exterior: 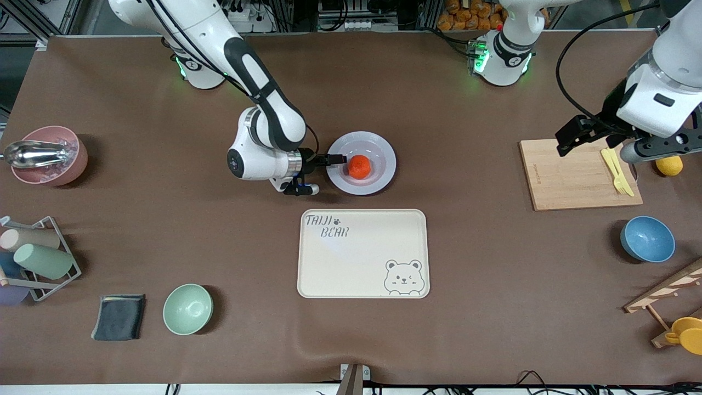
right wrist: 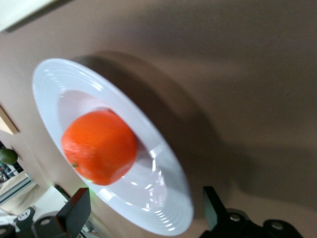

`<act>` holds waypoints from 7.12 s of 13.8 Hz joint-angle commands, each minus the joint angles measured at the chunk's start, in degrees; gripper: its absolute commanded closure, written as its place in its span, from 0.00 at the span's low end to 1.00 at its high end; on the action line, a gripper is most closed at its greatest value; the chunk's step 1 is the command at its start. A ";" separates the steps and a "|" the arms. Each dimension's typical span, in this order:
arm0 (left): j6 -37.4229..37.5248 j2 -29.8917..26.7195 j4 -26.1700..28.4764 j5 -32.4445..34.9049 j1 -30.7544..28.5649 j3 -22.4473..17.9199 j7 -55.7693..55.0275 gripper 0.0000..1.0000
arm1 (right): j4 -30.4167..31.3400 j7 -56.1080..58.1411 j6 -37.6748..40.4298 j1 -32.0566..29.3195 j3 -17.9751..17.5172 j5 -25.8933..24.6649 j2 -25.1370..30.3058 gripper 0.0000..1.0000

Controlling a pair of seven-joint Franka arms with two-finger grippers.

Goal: Place orange and plate with both arms

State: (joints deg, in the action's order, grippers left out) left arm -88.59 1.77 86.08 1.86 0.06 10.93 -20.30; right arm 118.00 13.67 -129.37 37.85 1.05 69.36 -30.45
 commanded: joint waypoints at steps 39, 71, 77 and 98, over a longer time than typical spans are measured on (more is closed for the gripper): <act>-0.62 -3.35 5.50 -4.14 1.43 -6.71 4.74 0.00 | -26.99 -4.31 -2.91 -7.17 1.23 4.87 -11.89 1.00; -0.36 -6.07 6.74 -3.96 2.13 -4.95 3.53 0.00 | -27.12 -6.46 29.51 -27.29 2.46 -56.22 14.87 0.00; -0.36 -5.99 7.35 -3.53 1.52 -2.76 3.08 0.00 | -27.12 0.92 38.02 -35.99 2.03 -65.67 27.88 0.00; -1.32 -7.57 6.65 -3.44 -3.40 -4.25 4.31 0.00 | -28.79 -7.62 42.19 -40.48 2.20 -71.55 33.08 0.00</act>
State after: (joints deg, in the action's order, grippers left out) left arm -90.18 -4.74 92.84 -0.83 -2.02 6.61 -16.84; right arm 89.23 3.27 -85.72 -1.34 4.35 -0.37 1.72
